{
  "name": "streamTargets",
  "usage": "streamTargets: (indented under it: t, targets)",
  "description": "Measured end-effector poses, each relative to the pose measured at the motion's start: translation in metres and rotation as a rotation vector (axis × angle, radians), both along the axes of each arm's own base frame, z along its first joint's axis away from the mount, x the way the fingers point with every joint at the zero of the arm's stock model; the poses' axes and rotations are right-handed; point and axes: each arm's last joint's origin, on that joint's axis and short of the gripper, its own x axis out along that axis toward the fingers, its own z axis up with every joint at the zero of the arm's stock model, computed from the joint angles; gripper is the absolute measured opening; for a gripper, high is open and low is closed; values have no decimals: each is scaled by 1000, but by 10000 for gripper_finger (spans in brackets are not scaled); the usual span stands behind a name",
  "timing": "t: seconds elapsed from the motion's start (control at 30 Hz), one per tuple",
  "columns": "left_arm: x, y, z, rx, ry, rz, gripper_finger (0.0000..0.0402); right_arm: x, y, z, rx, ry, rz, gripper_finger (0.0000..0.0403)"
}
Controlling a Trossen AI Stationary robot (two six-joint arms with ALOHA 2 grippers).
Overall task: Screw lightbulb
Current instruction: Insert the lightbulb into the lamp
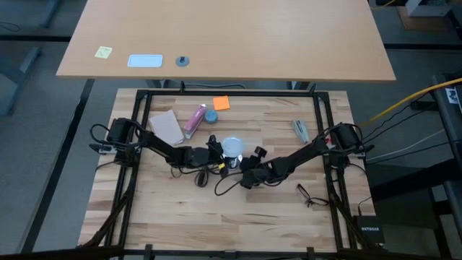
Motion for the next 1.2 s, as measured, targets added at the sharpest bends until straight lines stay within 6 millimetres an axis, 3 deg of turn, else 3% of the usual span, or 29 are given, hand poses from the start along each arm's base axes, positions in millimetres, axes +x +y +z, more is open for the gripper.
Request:
streamTargets:
  t: [0.47, 0.67, 0.93, 1.07, 1.2]
  targets:
    - [0, -2, 0, -18, -5, -33, 141, 5, -38, 0, -104, 71, -24, 121]
    - [0, -2, 0, -10, -3, -23, 141, 0, -35, 12, -86, 87, 20, 121]
    - [0, -1, 0, -13, -6, -13, 141, -16, -30, 51, -92, 85, 45, 121]
    - [0, -1, 0, -9, -2, -17, 141, -21, -17, 65, -57, 21, 46, 121]
    - [0, -1, 0, -9, -2, -17, 141, -24, 1, 65, 33, -18, 58, 121]
